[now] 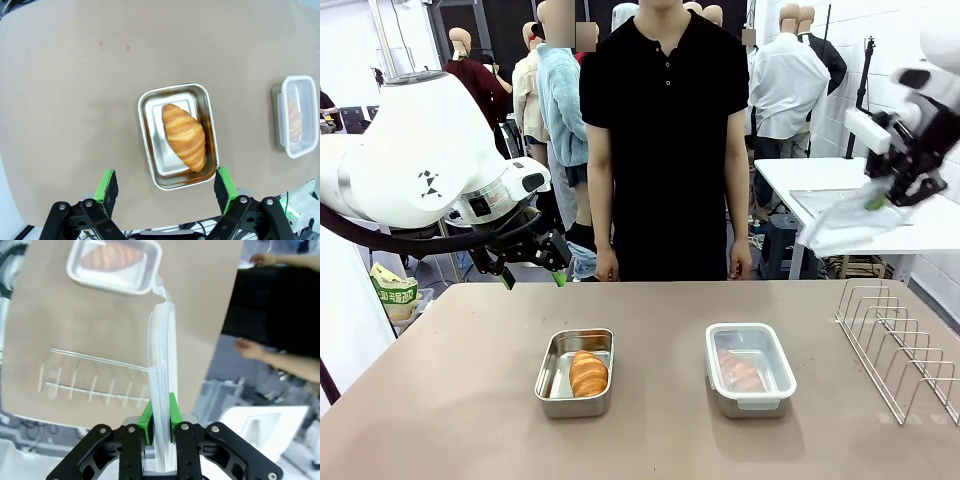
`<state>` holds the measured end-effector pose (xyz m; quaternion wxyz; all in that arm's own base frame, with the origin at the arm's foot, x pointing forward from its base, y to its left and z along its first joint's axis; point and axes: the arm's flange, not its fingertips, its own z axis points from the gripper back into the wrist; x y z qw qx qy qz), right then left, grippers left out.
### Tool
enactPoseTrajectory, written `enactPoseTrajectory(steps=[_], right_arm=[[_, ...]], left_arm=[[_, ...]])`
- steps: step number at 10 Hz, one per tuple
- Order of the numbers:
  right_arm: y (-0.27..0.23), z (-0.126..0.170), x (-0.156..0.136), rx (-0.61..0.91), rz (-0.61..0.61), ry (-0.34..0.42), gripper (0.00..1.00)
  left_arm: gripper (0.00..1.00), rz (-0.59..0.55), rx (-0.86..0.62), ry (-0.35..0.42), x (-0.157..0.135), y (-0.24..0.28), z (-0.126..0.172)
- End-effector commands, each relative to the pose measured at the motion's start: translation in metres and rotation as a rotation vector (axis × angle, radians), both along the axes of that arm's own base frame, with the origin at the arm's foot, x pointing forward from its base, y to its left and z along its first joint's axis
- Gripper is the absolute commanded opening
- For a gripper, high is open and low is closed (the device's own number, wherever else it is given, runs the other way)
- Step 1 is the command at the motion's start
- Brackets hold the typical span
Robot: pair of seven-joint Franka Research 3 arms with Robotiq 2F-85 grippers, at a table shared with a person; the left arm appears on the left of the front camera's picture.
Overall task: Place the bread in airtight containers.
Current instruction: Pick up one Airtight Container lid and hand it to the human.
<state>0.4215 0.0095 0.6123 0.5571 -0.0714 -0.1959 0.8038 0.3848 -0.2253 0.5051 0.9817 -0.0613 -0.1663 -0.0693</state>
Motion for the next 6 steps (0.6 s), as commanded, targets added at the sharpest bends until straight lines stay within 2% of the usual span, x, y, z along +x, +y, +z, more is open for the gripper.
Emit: enactPoseTrajectory(steps=[1,4,6], right_arm=[[0.028,0.023,0.021,-0.058,0.159,-0.135,0.00],[0.074,0.051,0.055,-0.093,0.340,-0.282,0.00],[0.092,0.055,0.084,-0.053,0.402,-0.324,0.00]], left_arm=[[1.00,0.003,0.006,-0.004,0.001,0.001,0.001],[1.00,0.003,0.006,-0.004,0.001,0.001,0.001],[1.00,0.003,0.006,-0.004,0.001,0.001,0.001]])
